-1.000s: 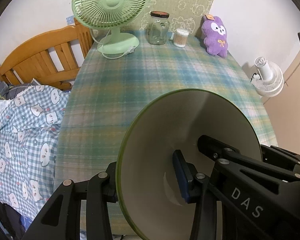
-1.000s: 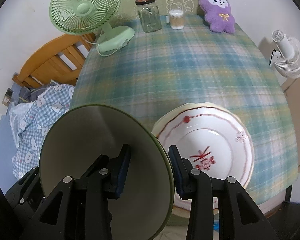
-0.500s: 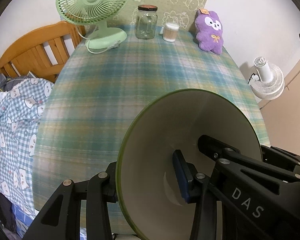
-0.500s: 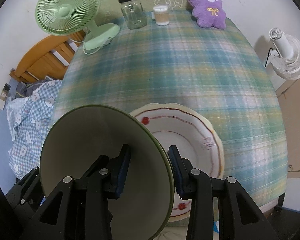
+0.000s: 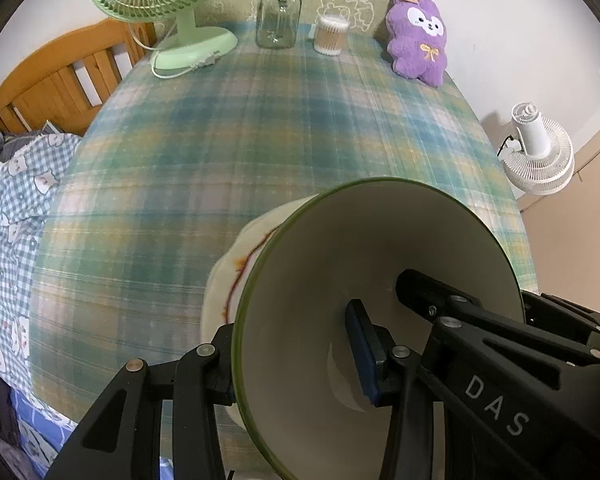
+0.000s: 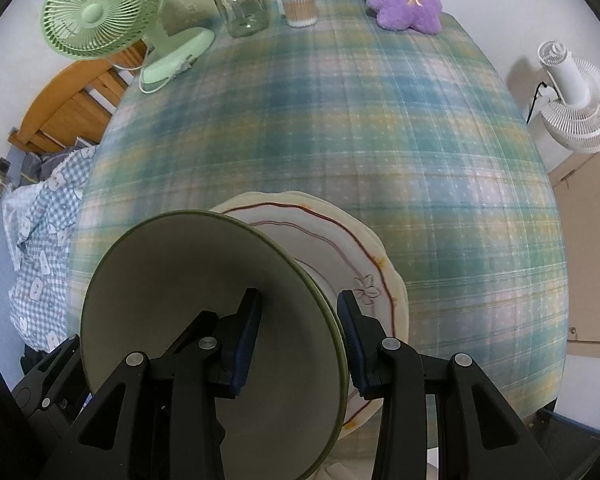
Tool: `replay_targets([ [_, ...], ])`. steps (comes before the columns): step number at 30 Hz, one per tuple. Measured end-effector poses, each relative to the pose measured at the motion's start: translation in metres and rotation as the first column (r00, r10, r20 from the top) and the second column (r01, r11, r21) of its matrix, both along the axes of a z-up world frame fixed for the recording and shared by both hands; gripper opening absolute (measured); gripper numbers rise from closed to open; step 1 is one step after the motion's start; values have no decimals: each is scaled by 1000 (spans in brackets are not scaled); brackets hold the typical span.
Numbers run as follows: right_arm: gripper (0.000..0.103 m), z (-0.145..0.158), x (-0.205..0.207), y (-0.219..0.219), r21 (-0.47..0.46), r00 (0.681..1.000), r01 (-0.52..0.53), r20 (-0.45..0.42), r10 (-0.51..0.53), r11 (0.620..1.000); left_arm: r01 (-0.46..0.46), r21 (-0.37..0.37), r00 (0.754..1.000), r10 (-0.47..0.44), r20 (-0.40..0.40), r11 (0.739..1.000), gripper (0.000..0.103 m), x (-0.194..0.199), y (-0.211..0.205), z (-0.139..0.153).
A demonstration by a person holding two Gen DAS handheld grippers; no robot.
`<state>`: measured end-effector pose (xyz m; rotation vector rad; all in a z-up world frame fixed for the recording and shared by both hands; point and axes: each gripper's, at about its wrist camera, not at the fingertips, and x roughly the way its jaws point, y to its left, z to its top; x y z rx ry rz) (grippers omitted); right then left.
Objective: Organize plates and bowls
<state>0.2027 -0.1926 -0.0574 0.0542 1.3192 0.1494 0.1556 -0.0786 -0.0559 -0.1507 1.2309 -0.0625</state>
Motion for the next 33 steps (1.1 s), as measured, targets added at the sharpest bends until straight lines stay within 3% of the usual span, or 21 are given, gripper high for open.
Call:
replay_targets([
  [12,45,-5,7,-6,4,1000,-16,-7,16,1000,-4,24,1000,3,8,1000,42,4,-11,-3],
  [18,47,-5,6,-7,24,999,-34,-1,34,999,1,38,1000,-1,3,999,48,6,-15,-3],
  [23,68,8,1,-2,-9,995,-74,67,75,997,-14,38,1000,14,14,999,57,4,-13,2],
  [26,78,15,-1,-3,15,993,-80,93,78,997,-35,30,999,34,27,999,81,2,-9,8],
  [33,84,35,-9,3,17,983,-98,157,94,995,-38,66,996,33,79,997,83,-4,-6,25],
])
